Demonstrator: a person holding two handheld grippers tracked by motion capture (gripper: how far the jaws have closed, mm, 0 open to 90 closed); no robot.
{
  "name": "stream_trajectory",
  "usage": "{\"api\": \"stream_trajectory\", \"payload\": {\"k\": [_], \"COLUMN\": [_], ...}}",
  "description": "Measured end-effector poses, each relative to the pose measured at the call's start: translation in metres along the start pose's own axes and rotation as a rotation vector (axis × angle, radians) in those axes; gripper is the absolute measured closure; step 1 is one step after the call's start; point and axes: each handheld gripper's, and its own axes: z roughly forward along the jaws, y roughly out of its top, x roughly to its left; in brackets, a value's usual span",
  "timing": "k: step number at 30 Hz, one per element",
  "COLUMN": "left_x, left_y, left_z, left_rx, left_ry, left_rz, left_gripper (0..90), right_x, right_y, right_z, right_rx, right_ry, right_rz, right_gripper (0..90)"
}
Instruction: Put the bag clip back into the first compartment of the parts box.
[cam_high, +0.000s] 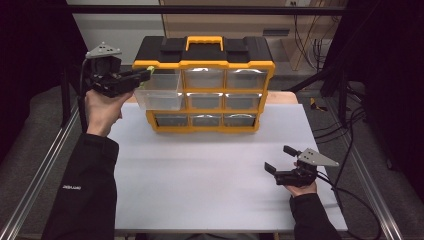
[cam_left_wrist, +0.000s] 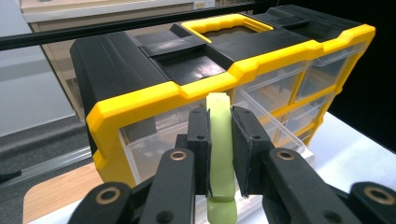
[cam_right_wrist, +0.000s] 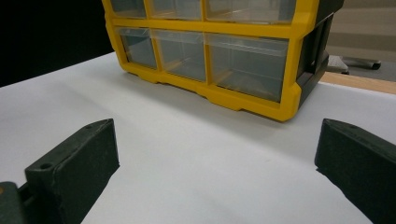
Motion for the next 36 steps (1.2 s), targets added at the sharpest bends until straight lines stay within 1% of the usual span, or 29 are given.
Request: {"api": "stream_trajectory", "payload": {"k": [10,13,19,21,24,25,30,31,36], "left_x": [0.004,0.005,0.005,0.005,0.005,0.005,0.003,0.002,0.001], "left_y": [-0.001,-0.003,-0.008,-0.009,-0.009,-0.01,-0.012,-0.012,-0.012], "left_z": [0.012,0.019,0.027,0.028,0.028,0.028,0.028,0.028,0.029], "left_rx": [0.013,0.03,0.045,0.044,0.046,0.055,0.053,0.063,0.071], "left_ry": [-0.005,0.001,0.005,0.006,-0.003,0.003,0.012,0.017,0.03], "left_rz": [0.005,0.015,0.013,0.019,0.016,0.027,0.032,0.043,0.036], "left_gripper": [77.5,77.5,77.5,77.5,77.5,77.5,77.5,77.5,77.3], "right_x": [0.0,0.0,0.0,0.0,0.0,0.0,0.0,0.0,0.0], "right_y": [0.0,0.0,0.0,0.0,0.0,0.0,0.0,0.0,0.0], "right_z": [0.0,0.0,0.0,0.0,0.0,0.0,0.0,0.0,0.0], "right_rx": [0.001,0.002,0.001,0.0,-0.001,-0.001,0.002,0.0,0.0], "right_ry": [0.001,0.001,0.001,0.001,0.001,0.001,0.001,0.001,0.002], "right_rz": [0.002,0.003,0.001,0.002,-0.001,0.0,0.003,0.001,0.001], "right_gripper": [0.2,0.2,0.2,0.2,0.2,0.2,0.2,0.2,0.2]}}
